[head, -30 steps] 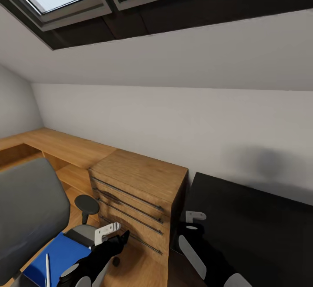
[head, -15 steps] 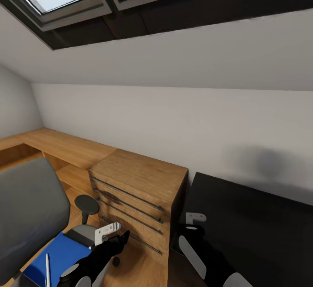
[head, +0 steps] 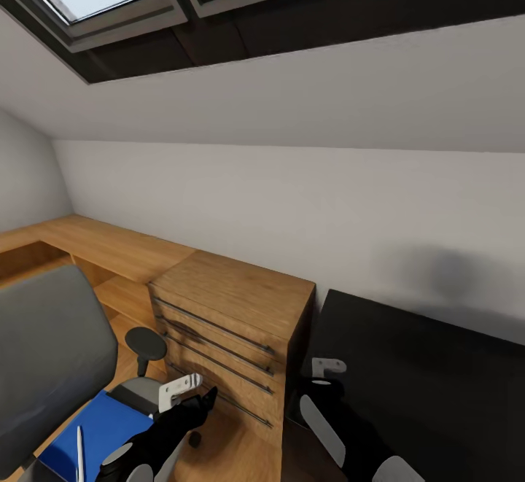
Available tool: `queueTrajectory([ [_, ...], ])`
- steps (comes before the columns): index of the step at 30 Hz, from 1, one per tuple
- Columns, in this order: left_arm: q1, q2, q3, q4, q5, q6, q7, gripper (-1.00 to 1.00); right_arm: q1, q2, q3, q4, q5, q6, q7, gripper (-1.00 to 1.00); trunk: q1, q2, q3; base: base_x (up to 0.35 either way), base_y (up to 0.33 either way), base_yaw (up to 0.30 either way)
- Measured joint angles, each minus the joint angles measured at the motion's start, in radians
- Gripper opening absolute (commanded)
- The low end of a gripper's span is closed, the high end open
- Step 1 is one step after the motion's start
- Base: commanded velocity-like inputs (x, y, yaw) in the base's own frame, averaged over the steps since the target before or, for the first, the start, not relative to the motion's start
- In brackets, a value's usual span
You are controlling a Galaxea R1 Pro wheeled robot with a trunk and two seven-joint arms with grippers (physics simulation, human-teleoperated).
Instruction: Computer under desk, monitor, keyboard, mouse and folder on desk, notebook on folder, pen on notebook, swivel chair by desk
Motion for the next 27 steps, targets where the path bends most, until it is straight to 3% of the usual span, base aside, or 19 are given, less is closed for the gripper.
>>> queueTrajectory([
  [8, 0.0, -0.001, 0.0, 0.001, 0.0, 0.0, 0.0, 1.0, -0.008, 0.04, -0.001, 0.048, 0.001, -0.001, 0.003, 1.0, 0.0, 0.0, 0.0, 0.0, 0.0, 0.0],
  [23, 0.0, -0.001, 0.0, 0.0, 0.001, 0.0, 0.0, 1.0, -0.025, 0.038, -0.005, 0.061, 0.002, -0.001, 0.024, 1.0, 0.0, 0.0, 0.0, 0.0, 0.0, 0.0],
  [27, 0.0, -0.002, 0.001, 0.0, 0.0, 0.0, 0.001, 1.0, -0.025, 0.038, -0.005, 0.061, 0.002, -0.001, 0.024, 1.0, 0.015, -0.028, -0.012, 0.0, 0.0, 0.0],
])
